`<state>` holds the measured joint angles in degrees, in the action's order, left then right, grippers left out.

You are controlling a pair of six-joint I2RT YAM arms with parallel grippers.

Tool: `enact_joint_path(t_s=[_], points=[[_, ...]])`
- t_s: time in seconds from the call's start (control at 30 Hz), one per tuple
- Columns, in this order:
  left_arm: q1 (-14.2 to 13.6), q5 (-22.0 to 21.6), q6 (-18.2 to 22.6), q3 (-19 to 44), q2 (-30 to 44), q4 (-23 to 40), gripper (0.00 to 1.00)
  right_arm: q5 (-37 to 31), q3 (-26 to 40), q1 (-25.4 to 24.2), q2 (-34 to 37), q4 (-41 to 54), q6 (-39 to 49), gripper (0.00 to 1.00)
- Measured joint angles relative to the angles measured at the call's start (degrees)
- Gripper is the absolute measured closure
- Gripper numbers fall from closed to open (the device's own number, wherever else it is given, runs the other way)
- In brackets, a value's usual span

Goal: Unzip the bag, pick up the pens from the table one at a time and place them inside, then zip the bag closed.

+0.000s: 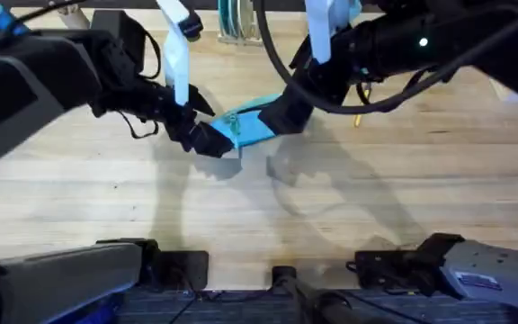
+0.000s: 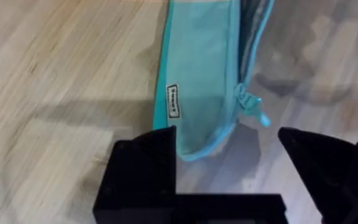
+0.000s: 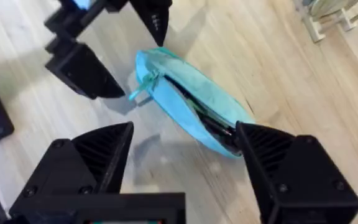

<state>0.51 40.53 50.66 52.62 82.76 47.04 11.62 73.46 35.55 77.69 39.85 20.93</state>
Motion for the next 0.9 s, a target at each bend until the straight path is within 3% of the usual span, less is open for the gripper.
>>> enact_joint_path(t_s=[0.3, 0.6, 0.67, 0.9], points=[[0.0, -0.2, 0.1, 9.2, -6.7, 12.5, 0.008, 0.0, 11.1, 0.0, 6.1, 14.1, 6.7, 0.010], [0.0, -1.6, 0.3, 10.7, -16.8, 17.2, 0.008, 0.5, 24.9, 0.0, 15.6, 26.4, 20.2, 0.010], [0.0, -2.9, 0.3, 10.7, -21.0, 19.2, 0.008, 1.2, 26.2, -0.4, 15.9, 24.5, 26.8, 0.007], [0.0, -4.2, 0.2, 10.7, -24.8, 20.3, 0.008, -2.7, 26.4, -1.1, 15.9, 21.1, 30.8, 0.006]])
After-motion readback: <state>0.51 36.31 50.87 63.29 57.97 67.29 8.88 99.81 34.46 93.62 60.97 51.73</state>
